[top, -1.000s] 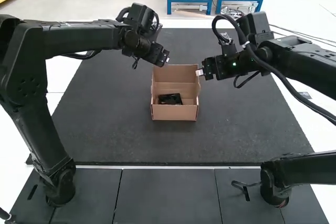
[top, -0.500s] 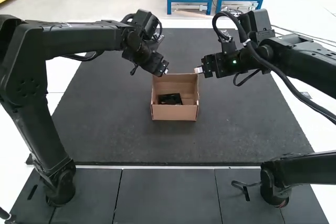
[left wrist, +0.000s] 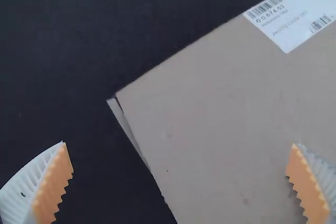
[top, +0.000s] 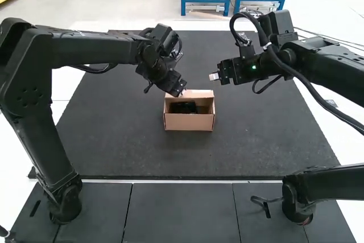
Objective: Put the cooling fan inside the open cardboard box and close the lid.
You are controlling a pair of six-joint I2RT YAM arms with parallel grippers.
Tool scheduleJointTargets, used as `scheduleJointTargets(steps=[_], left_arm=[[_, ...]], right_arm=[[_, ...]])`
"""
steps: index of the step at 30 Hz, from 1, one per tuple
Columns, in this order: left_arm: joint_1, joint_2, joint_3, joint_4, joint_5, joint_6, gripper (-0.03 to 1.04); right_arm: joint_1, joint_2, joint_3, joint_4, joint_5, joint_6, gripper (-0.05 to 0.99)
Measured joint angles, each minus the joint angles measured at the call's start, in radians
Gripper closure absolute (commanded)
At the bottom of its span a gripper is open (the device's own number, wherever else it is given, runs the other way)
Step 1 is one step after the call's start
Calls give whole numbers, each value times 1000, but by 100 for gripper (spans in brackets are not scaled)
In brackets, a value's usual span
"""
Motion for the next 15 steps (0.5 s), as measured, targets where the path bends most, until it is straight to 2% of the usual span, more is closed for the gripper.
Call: scheduleJointTargets(steps=[6, 15], left_arm=[[0, 0, -27, 13, 11, -7, 5], [0, 0, -97, 82, 22, -10, 5]], right_arm=[[0, 0, 0, -11, -8, 0, 3], [0, -19, 0, -55, -26, 0, 3]])
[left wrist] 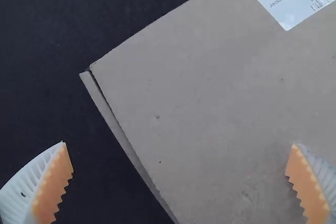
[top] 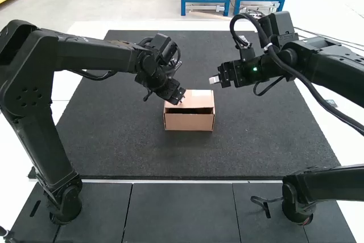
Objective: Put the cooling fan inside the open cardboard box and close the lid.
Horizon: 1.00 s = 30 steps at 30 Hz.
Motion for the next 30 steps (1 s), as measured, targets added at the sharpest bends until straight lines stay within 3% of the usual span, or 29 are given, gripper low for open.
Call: scheduleJointTargets(steps=[18, 26, 30], left_arm=[[0, 0, -86, 95, 0, 0, 5], [0, -28, -158, 184, 4, -8, 5], [0, -30, -156, 173, 6, -10, 5]], right_arm=[[5, -27, 0, -102, -4, -58, 3], [6, -27, 0, -117, -4, -64, 3], [6, -32, 0, -121, -4, -67, 3]])
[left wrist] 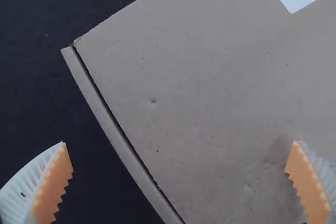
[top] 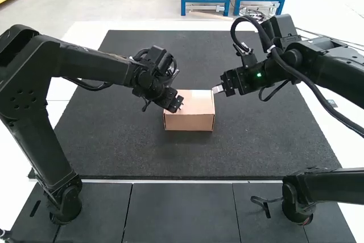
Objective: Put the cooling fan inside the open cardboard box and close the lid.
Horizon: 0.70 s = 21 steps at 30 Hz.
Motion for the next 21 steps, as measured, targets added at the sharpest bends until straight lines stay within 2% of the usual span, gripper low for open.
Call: scheduleJointTargets(steps=[4, 8, 13, 21], left_arm=[[0, -30, 10, -63, 0, 3, 5], [14, -71, 49, -83, 0, 11, 5], [70, -135, 114, -96, -3, 22, 5], [147, -182, 124, -114, -40, 30, 5]], right_arm=[[0, -20, 0, -1, -3, 0, 3], [0, -27, 0, -2, -6, 0, 3], [-2, -29, -2, 9, -6, 0, 3], [-76, -50, -42, 109, 24, 21, 3]])
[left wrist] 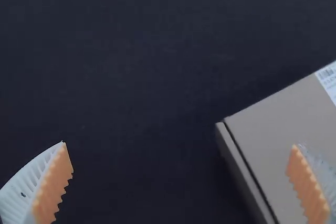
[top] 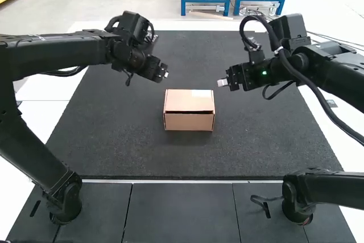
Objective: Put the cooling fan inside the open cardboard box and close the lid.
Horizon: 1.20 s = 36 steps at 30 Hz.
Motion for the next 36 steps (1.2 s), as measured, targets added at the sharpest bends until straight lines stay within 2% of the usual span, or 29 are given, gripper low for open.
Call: scheduleJointTargets(steps=[4, 8, 12, 17, 21, 27, 32, 36], left_arm=[[33, -53, -1, 18, -8, 0, 5], [74, -155, -18, 141, -6, 2, 5], [111, -274, -105, 270, 4, 2, 5], [122, -366, -204, 307, 12, 2, 5], [122, -426, -275, 350, 15, 2, 5], [133, -537, -369, 412, 13, 2, 5], [184, -637, -453, 459, 1, 2, 5], [229, -726, -517, 536, -7, 6, 5]], right_arm=[[-74, -29, -25, 40, 31, 18, 2], [-158, -76, -65, 88, 52, 43, 2], [-241, -112, -87, 94, 61, 47, 2], [-338, -113, -87, 163, 61, 47, 2], [-399, -113, -95, 208, 38, 48, 2], [-476, -143, -151, 253, -29, 73, 2], [-502, -200, -232, 310, -58, 88, 2], [-504, -236, -301, 378, -63, 111, 2]])
